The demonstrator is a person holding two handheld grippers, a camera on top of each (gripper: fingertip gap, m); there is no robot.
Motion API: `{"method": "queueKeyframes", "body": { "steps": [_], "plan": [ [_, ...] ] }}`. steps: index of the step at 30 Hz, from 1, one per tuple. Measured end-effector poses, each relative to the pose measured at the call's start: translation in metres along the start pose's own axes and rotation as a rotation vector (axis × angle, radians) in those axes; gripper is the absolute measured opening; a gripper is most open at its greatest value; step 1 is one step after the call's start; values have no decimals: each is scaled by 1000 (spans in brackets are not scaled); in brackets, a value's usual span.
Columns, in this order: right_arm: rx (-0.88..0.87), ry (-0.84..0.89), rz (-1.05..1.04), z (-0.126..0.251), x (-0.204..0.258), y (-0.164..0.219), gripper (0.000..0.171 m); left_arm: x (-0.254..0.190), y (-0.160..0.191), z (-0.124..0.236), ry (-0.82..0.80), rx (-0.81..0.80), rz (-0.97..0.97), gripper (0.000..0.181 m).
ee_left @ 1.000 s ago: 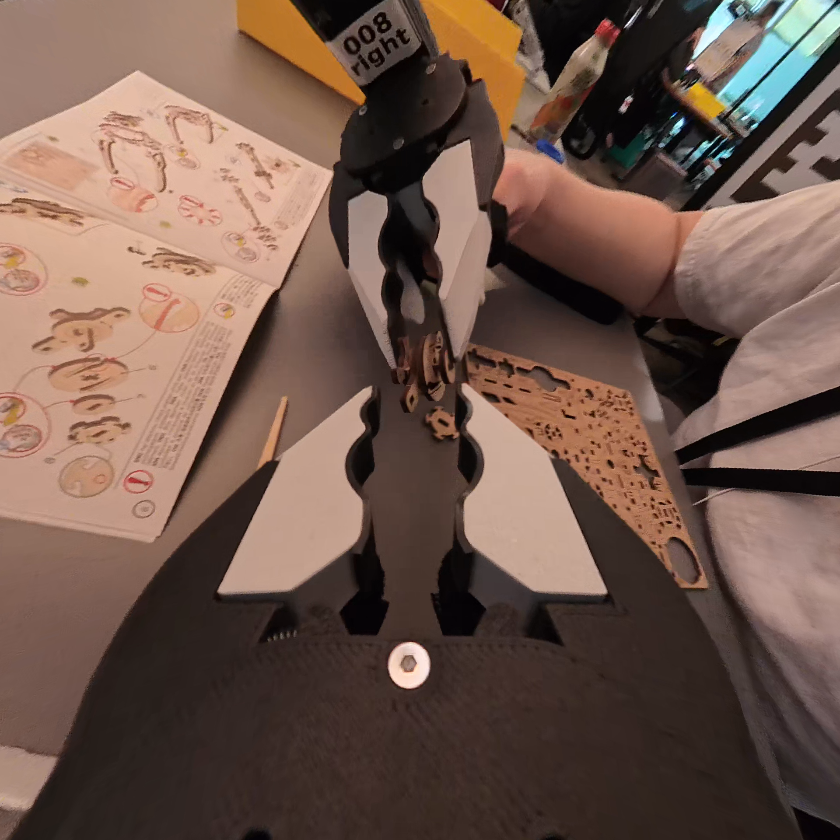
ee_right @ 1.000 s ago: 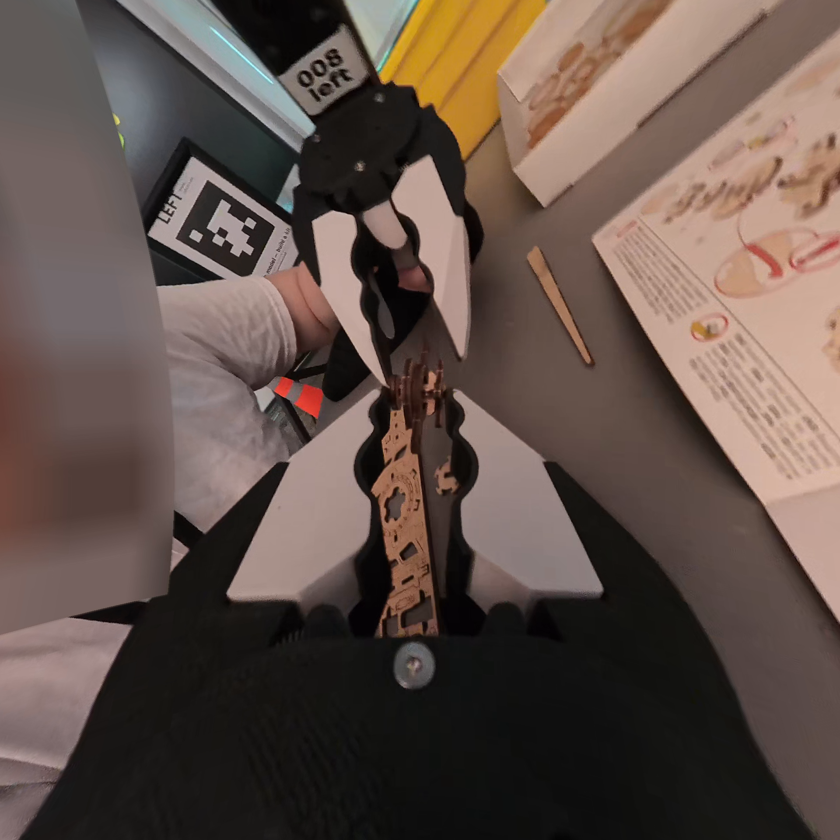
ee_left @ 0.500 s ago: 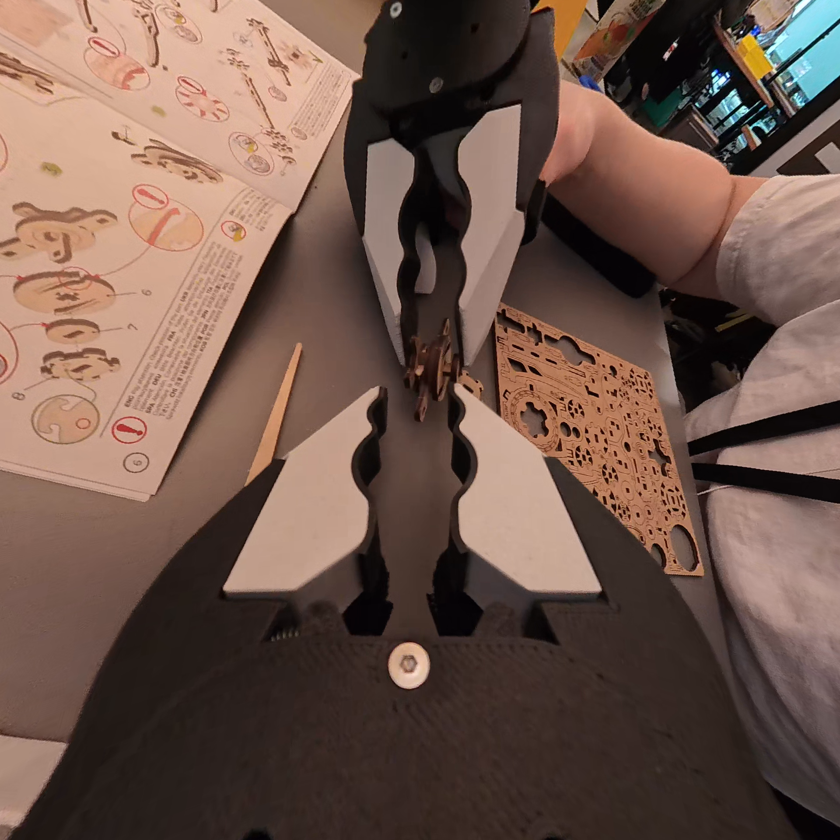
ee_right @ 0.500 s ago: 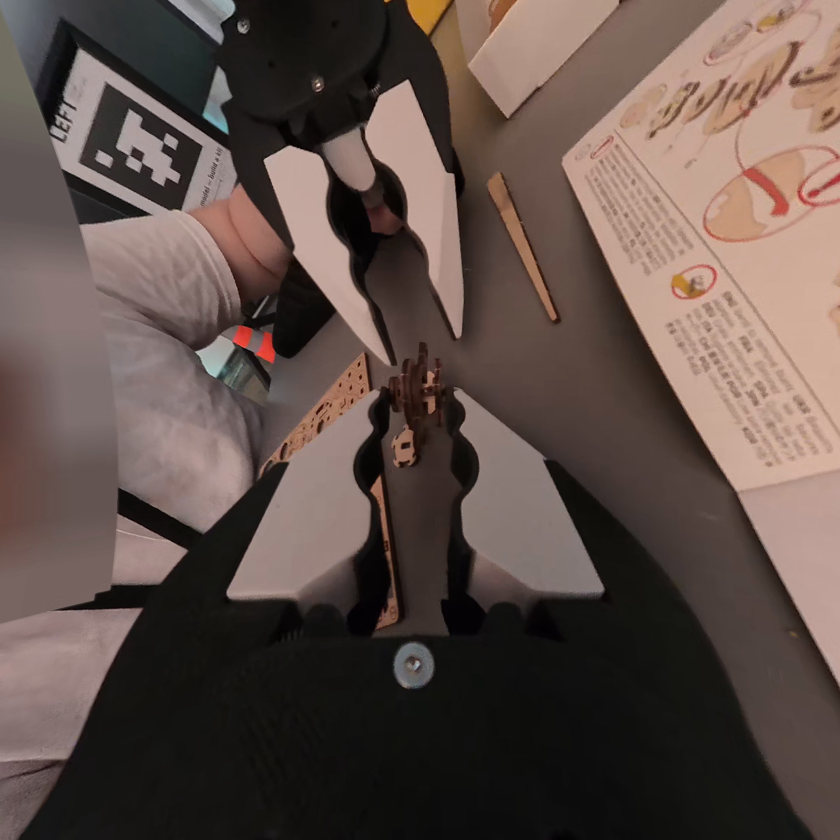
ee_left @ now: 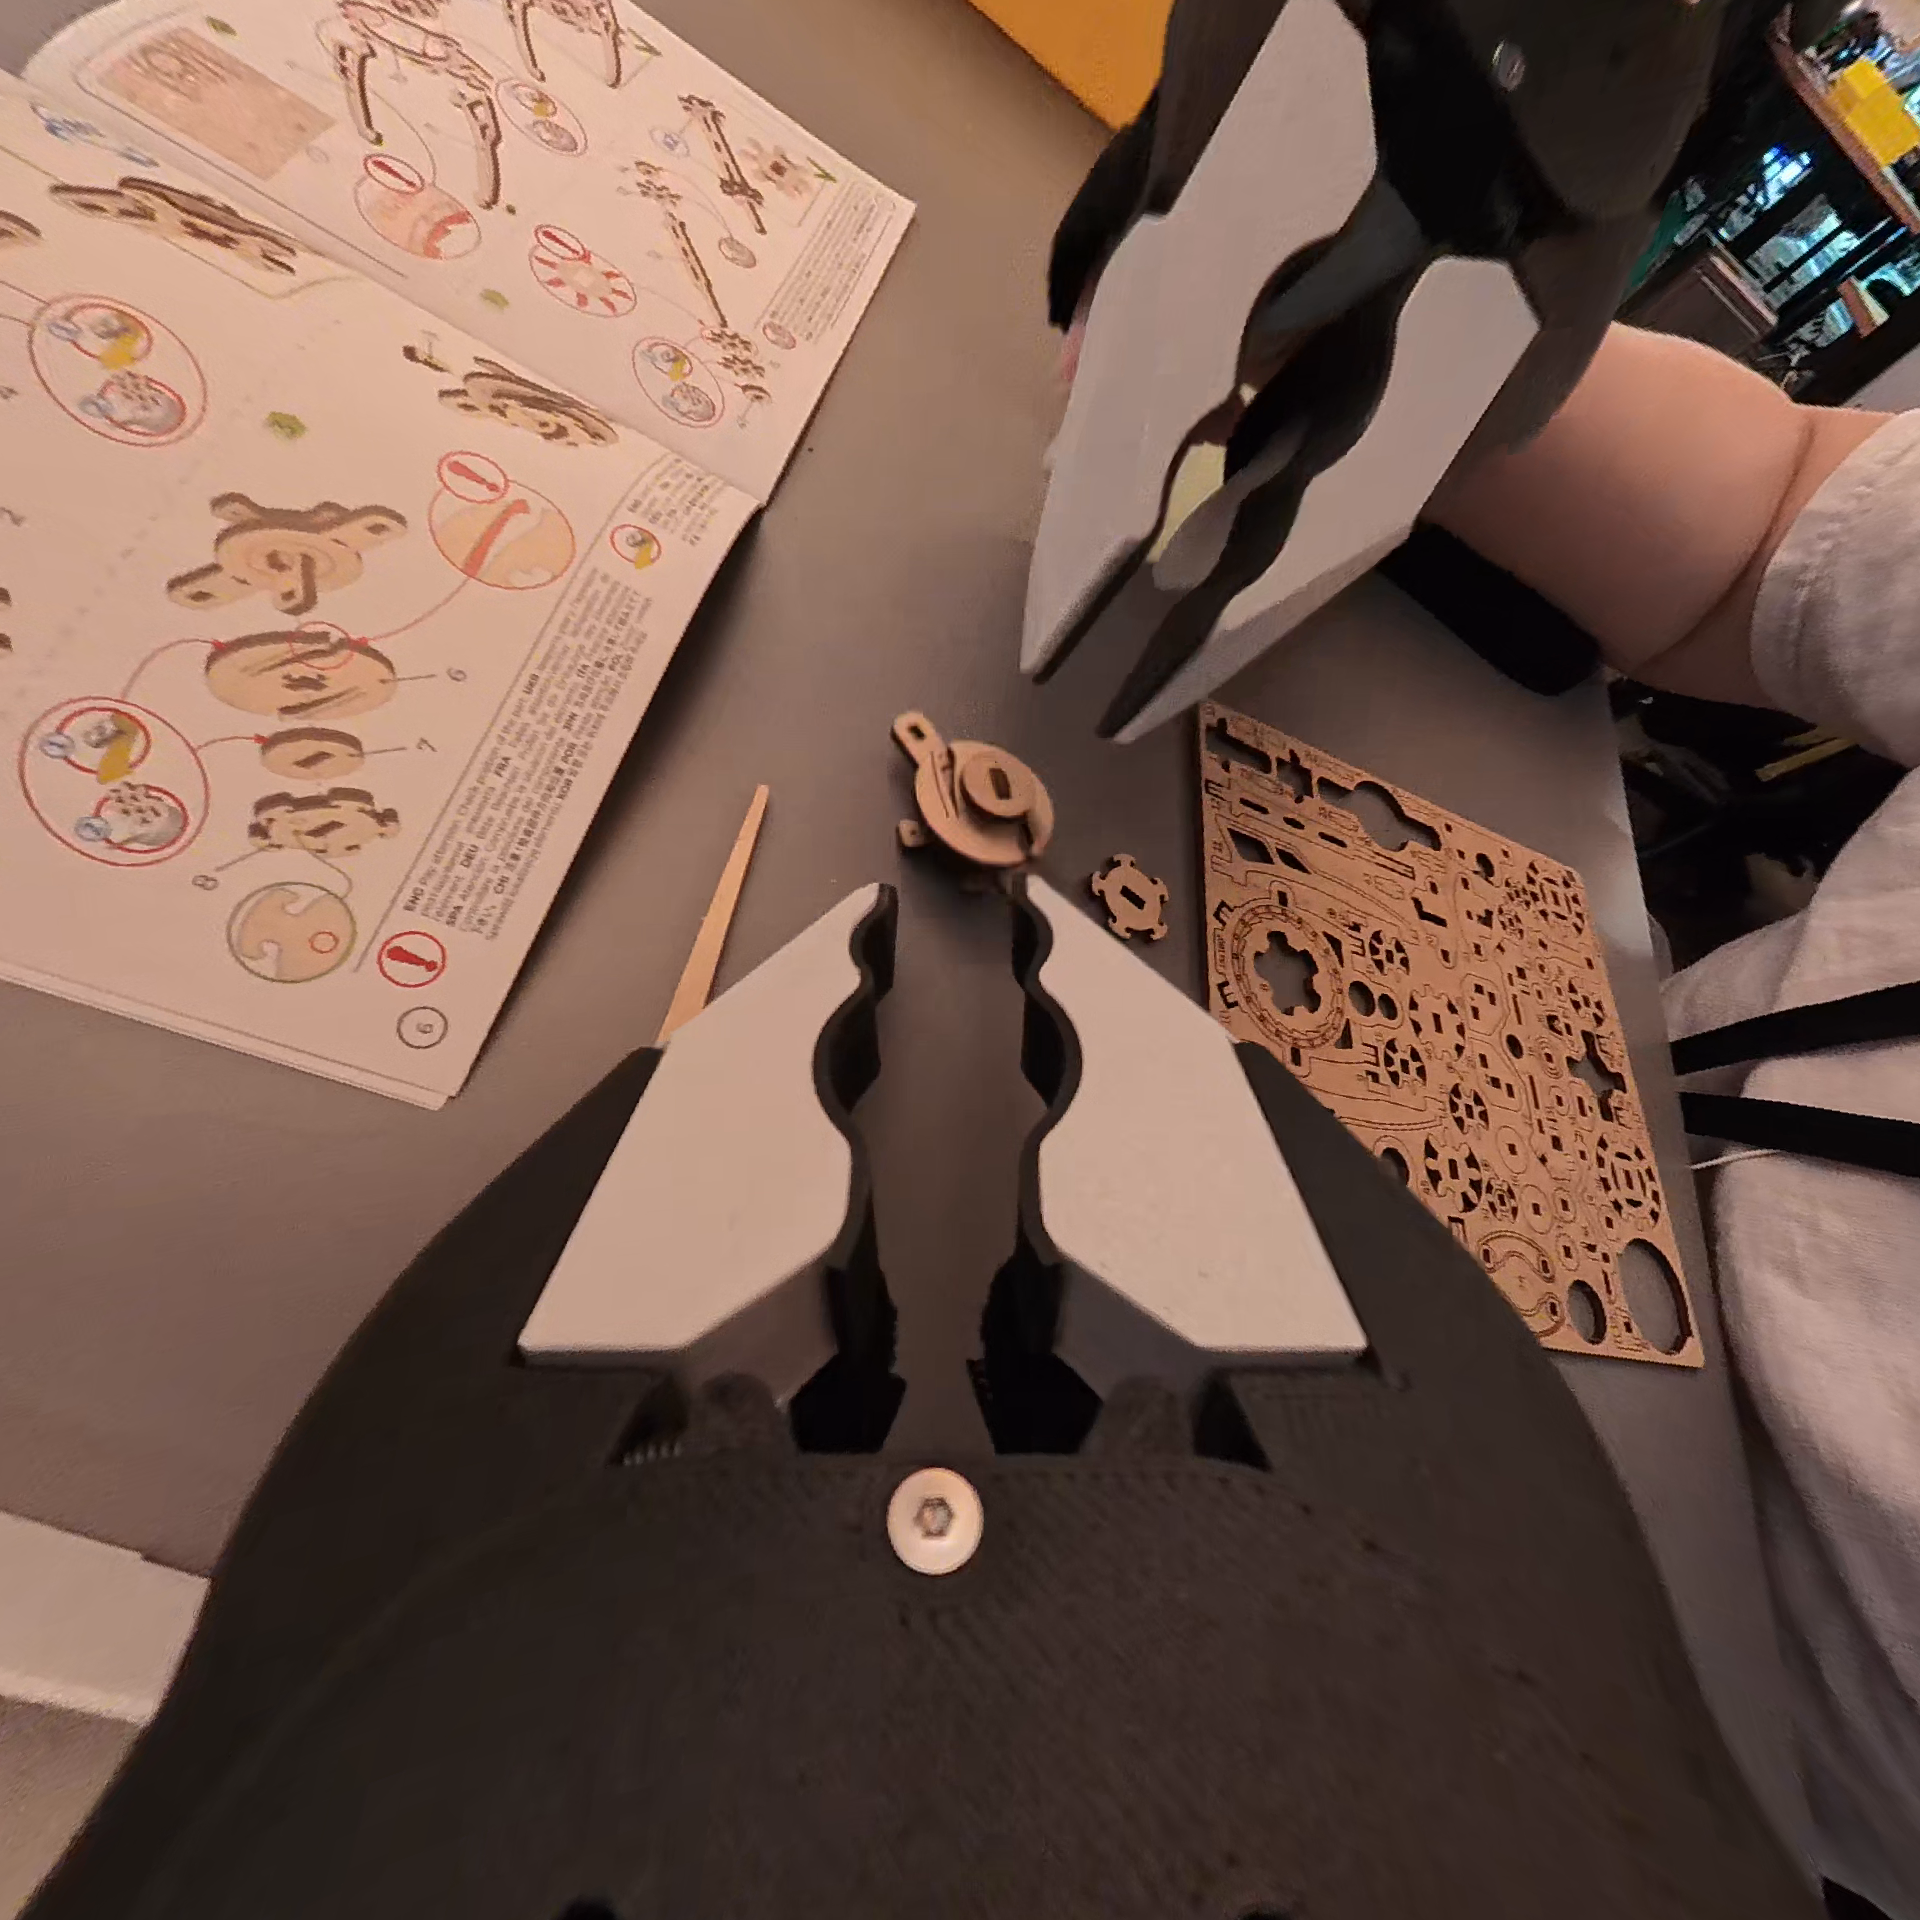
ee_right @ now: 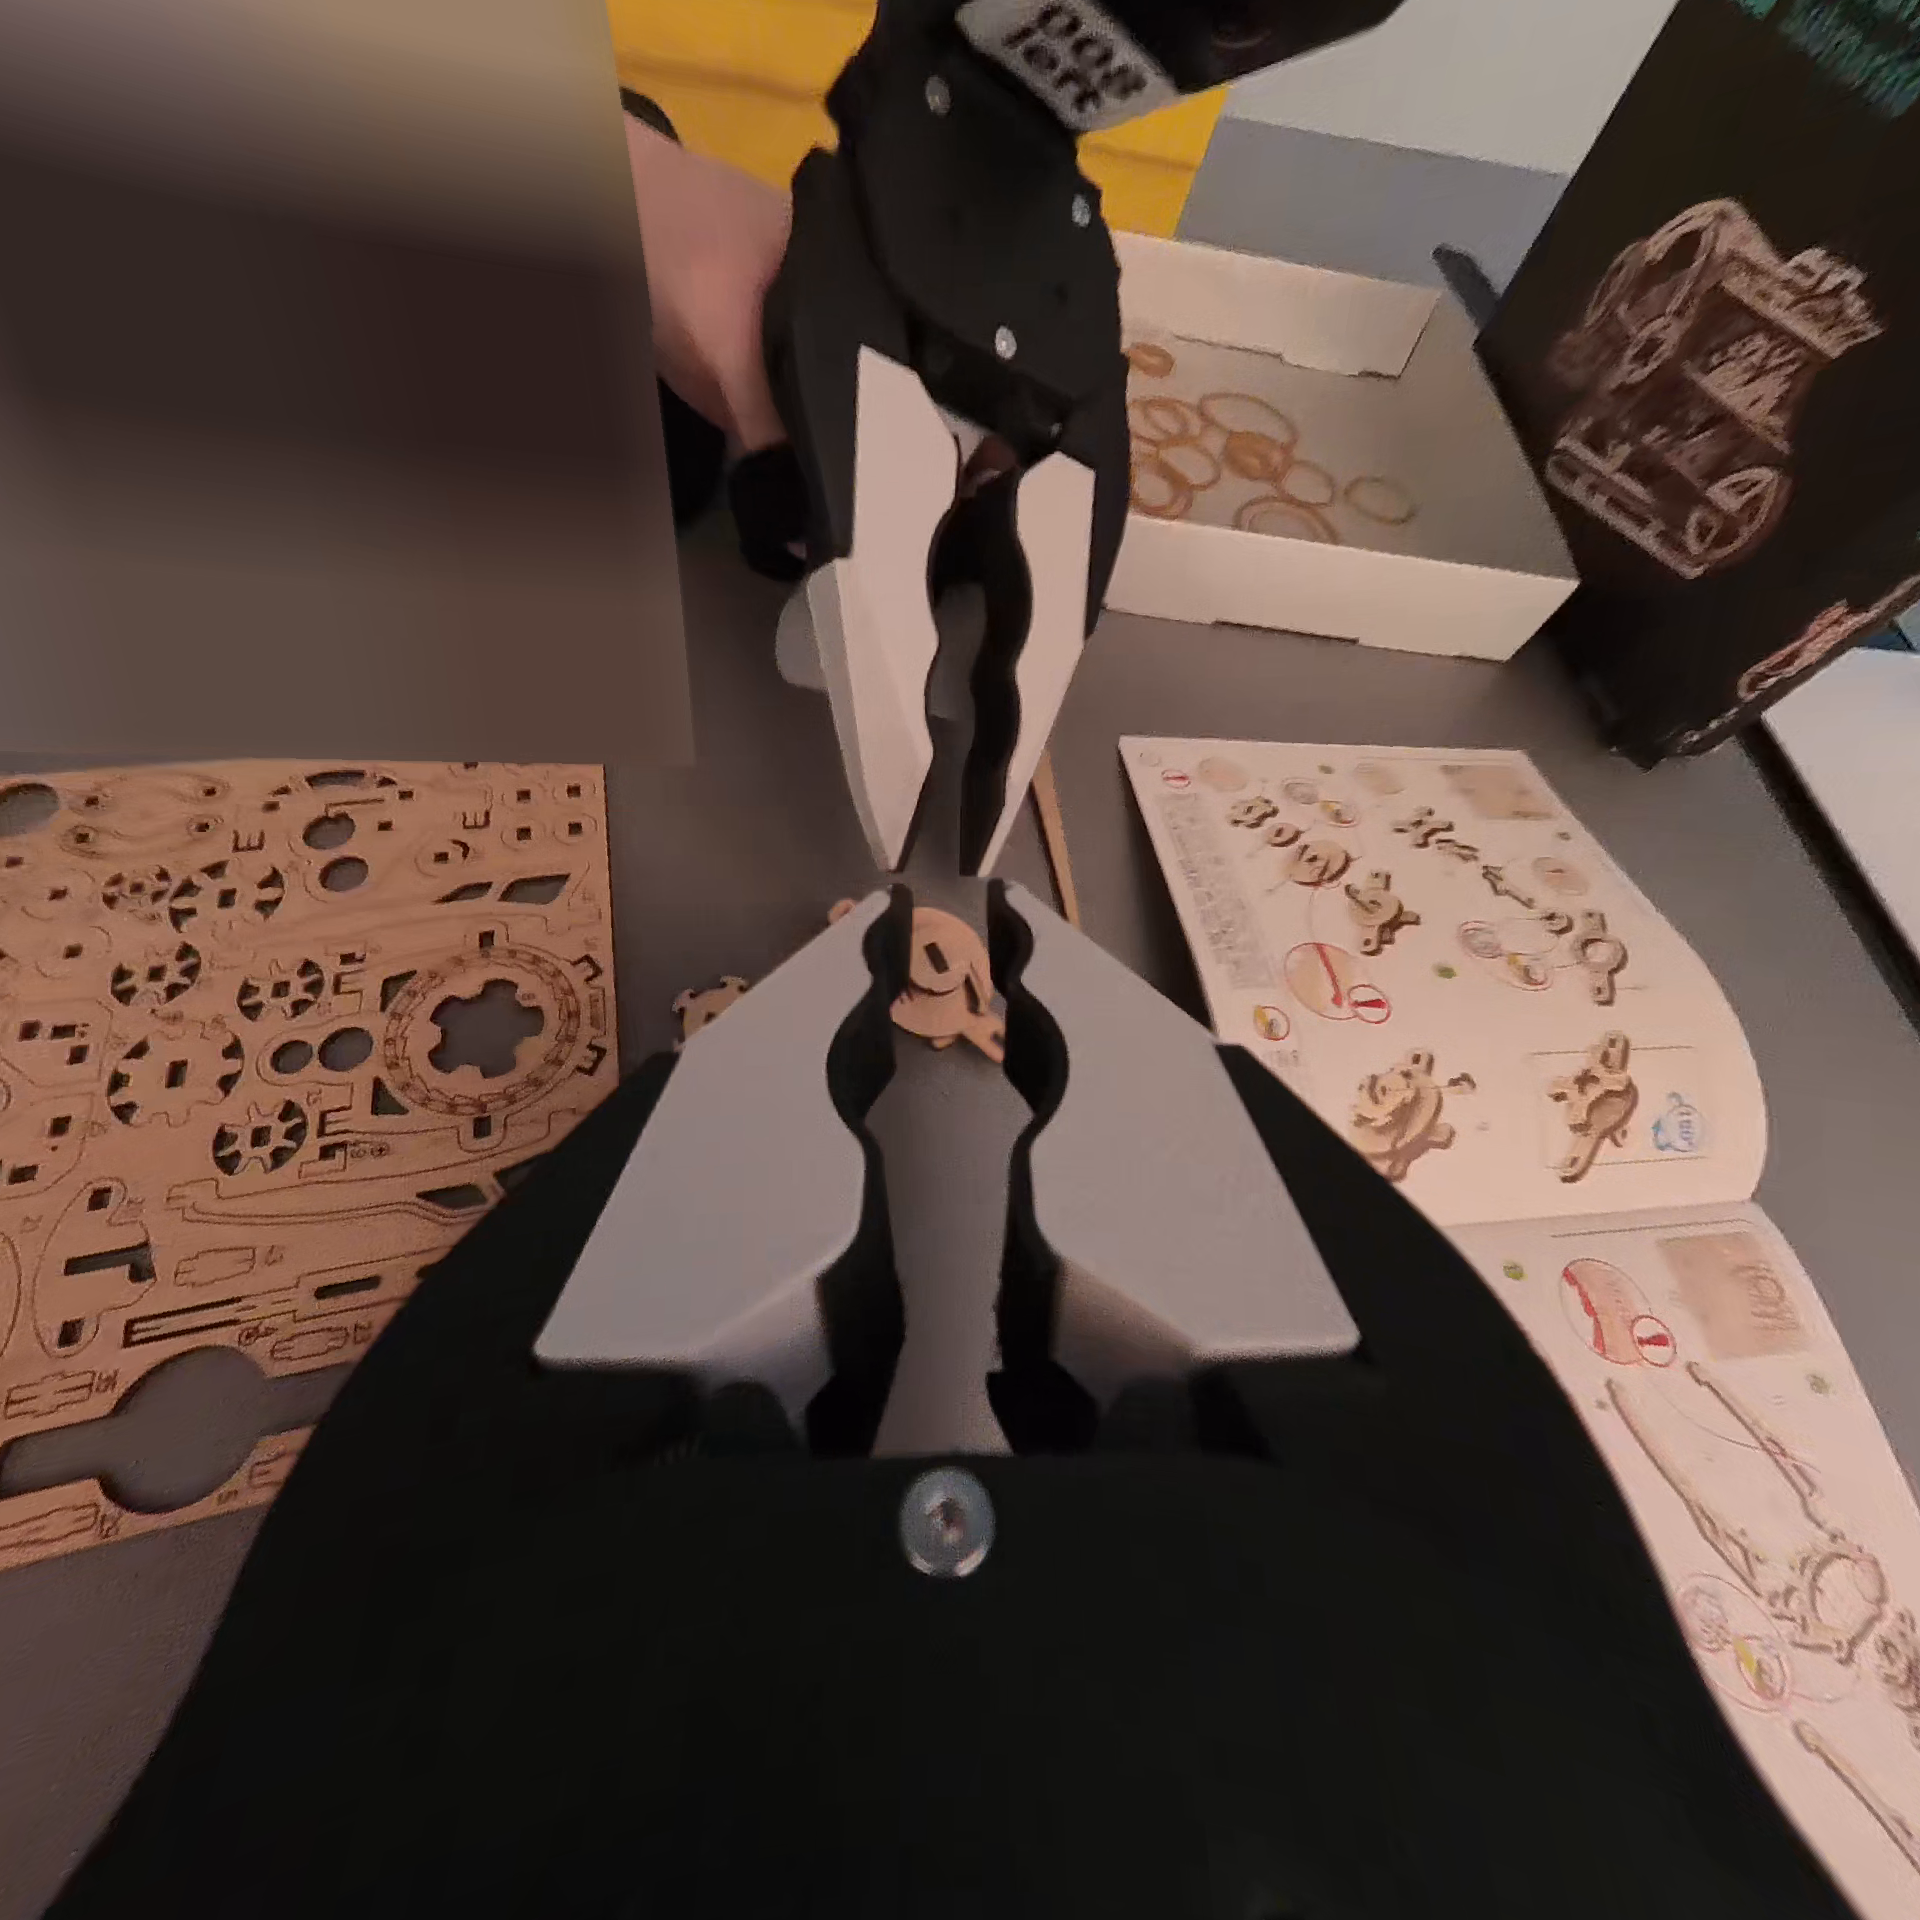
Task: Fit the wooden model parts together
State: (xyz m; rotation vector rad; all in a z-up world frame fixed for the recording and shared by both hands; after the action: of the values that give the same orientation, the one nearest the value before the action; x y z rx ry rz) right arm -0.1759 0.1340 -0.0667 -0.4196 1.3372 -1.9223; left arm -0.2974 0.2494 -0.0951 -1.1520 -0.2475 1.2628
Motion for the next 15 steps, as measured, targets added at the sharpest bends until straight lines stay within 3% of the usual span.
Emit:
{"method": "queueKeyframes", "body": {
  "steps": [8,15],
  "plan": [
    [35,-37,-52,-2,-2,6,10,-1,1,-2,-16,13,-12,23],
    [149,-37,63,-11,1,10,7,0,-1,-2,-21,-19,-9,23]
  ]
}}
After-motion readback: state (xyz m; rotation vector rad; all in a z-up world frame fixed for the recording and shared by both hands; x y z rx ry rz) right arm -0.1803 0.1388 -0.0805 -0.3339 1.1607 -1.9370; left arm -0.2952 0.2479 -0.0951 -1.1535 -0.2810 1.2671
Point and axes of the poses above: each gripper's, where its closed fingertips meet, z back along the fingers, y out of its underside, x = y × z across the jaws, the point moved 9 cm from there along z, back along the fingers, and after that the axes turned 5 degrees about -x, right-handed, at the moved point
